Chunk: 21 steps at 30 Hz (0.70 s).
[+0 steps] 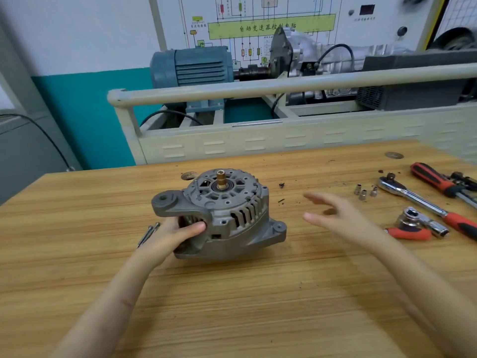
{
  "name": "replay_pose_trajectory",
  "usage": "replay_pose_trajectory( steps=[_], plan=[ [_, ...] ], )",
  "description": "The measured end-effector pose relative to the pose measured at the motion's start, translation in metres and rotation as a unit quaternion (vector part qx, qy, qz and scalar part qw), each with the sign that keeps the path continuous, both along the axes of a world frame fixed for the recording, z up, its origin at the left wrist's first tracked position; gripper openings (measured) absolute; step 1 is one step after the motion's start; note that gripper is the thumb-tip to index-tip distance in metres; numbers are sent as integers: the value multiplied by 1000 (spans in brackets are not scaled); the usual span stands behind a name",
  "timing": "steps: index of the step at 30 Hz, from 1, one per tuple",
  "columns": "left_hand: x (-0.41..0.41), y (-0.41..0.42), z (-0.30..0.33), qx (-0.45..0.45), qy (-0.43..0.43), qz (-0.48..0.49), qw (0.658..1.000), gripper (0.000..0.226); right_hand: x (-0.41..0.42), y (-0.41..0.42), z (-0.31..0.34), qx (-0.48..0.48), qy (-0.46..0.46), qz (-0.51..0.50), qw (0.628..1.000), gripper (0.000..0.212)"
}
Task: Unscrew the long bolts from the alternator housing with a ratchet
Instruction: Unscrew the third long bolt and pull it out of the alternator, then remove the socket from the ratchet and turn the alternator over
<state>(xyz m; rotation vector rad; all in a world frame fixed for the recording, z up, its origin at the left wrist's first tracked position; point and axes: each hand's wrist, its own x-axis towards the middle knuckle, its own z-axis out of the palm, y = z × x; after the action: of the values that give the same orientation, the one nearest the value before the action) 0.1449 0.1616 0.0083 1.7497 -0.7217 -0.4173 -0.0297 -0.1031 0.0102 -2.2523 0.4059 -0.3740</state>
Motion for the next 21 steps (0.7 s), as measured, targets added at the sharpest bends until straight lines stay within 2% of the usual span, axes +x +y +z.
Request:
replay_pose_trajectory(
  steps=[2, 4, 8, 10, 13, 17, 21],
  plan=[
    [1, -2, -3, -11, 2, 8, 1000, 29, 19, 25, 8, 86, 8, 73, 994, 81],
    [-1, -3, -4, -30, 14, 20, 999, 27, 35, 48, 8, 116, 27, 124, 985, 92],
    [-6, -3, -2, -40, 31, 23, 998, 30, 48, 69, 2, 151, -13, 133, 980, 85],
    [-13, -2, -2, -52, 35, 32, 998, 31, 43, 71, 3, 155, -13, 131, 979, 89],
    [-27, 1, -5, -56, 27, 37, 997, 33, 30, 73, 2, 142, -3, 122, 982, 105],
    [-44, 8, -11, -10, -24, 48, 999, 34, 8, 82, -5, 110, -16, 101, 989, 92],
    [-50, 8, -12, 10, -72, 52, 996, 37, 3, 90, -10, -1, -36, 52, 998, 116]
  ],
)
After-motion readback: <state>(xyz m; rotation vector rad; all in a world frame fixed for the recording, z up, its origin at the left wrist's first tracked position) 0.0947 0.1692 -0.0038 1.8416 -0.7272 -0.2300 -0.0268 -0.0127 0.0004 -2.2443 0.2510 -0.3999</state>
